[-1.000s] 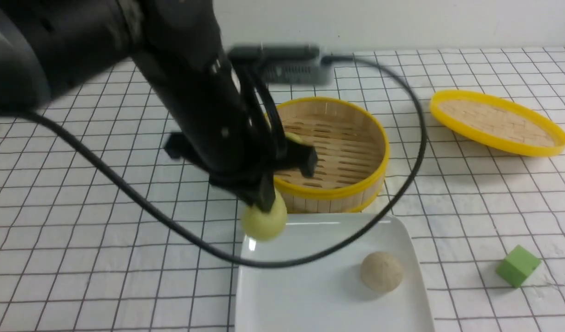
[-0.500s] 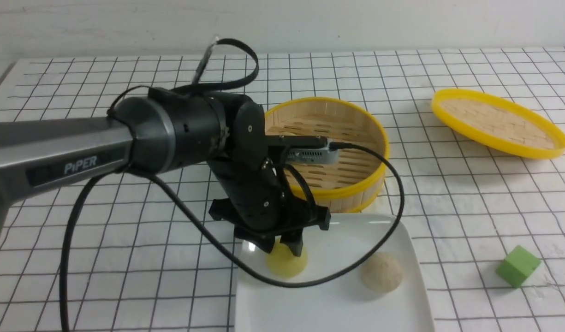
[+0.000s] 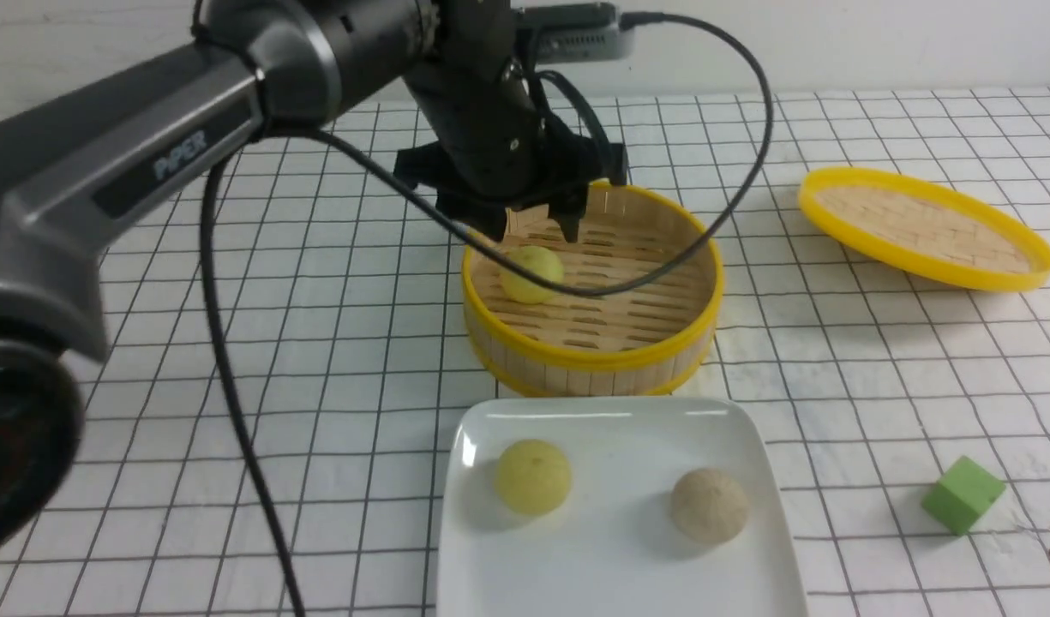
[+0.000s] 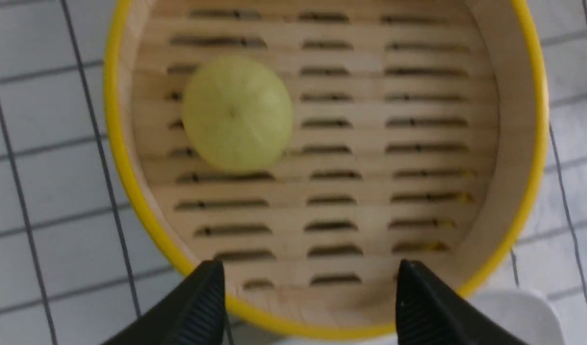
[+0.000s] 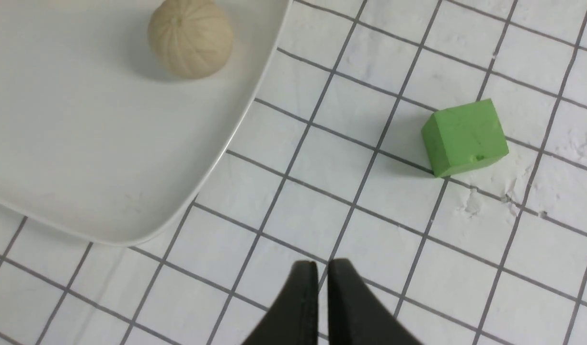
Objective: Put the steamed buns into the plate on the white-black tablecloth.
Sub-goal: 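Reach into the bamboo steamer and grasp a bun with the left gripper, then carry the bun from the bamboo steamer to the plate with the left gripper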
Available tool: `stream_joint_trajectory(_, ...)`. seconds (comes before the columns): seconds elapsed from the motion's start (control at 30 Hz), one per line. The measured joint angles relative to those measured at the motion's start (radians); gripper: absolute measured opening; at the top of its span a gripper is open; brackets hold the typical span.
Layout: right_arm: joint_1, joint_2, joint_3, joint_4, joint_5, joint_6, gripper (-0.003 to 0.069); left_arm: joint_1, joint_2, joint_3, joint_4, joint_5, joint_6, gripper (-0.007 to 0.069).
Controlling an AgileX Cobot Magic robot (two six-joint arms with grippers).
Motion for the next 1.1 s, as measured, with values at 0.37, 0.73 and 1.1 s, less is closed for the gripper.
stream_joint_trajectory(0.37,0.0,0.0,0.0,0.0,-0.004,0.002,0.0068,0.019,0.283,-0.171,0.045,-0.022,-0.003,0.0407)
stream_joint_trajectory(0.73,0.0,0.0,0.0,0.0,-0.004,0.002,0.0081,0.019,0.174,-0.174,0.042,0.076,0.038,0.0022)
stream_joint_trajectory(1.1,-0.001,0.0,0.0,0.003,-0.005,0.003,0.0095,0.017,-0.296,-0.025,0.031,0.209,0.141,0.0022)
